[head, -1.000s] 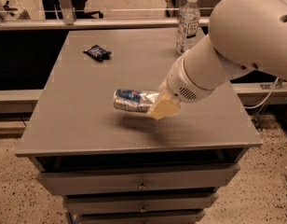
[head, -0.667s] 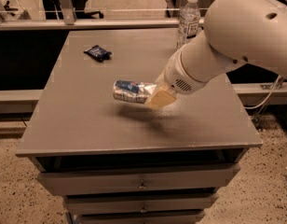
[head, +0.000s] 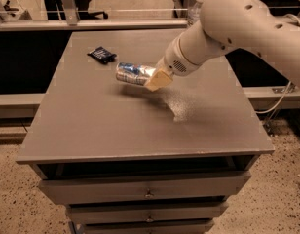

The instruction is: Move redbull can near rxbar blueberry

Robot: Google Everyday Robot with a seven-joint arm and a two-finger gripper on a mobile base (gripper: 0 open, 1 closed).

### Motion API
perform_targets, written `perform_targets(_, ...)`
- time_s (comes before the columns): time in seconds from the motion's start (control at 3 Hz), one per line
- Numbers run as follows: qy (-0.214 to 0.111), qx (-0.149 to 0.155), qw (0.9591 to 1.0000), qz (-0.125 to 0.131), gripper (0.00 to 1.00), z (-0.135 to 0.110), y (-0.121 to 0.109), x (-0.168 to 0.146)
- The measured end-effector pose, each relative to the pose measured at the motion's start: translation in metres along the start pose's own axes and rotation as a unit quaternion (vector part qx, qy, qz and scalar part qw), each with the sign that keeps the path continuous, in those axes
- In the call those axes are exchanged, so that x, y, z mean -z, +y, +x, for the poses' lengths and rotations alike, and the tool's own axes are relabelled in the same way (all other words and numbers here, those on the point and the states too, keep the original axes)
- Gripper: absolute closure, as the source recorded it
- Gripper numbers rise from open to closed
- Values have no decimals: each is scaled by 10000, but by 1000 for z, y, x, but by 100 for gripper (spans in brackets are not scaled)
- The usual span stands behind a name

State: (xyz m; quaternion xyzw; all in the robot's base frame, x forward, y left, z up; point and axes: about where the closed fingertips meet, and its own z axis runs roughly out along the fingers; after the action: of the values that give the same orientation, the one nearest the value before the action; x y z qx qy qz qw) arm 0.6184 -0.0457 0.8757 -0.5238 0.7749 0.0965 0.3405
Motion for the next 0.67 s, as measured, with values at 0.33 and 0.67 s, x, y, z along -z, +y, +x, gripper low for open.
perform_targets(0.33, -153, 3, 9999, -22, 100, -17, -27, -35)
perform_targets(0.67, -202, 27, 9998, -40, 100, -32, -42, -70)
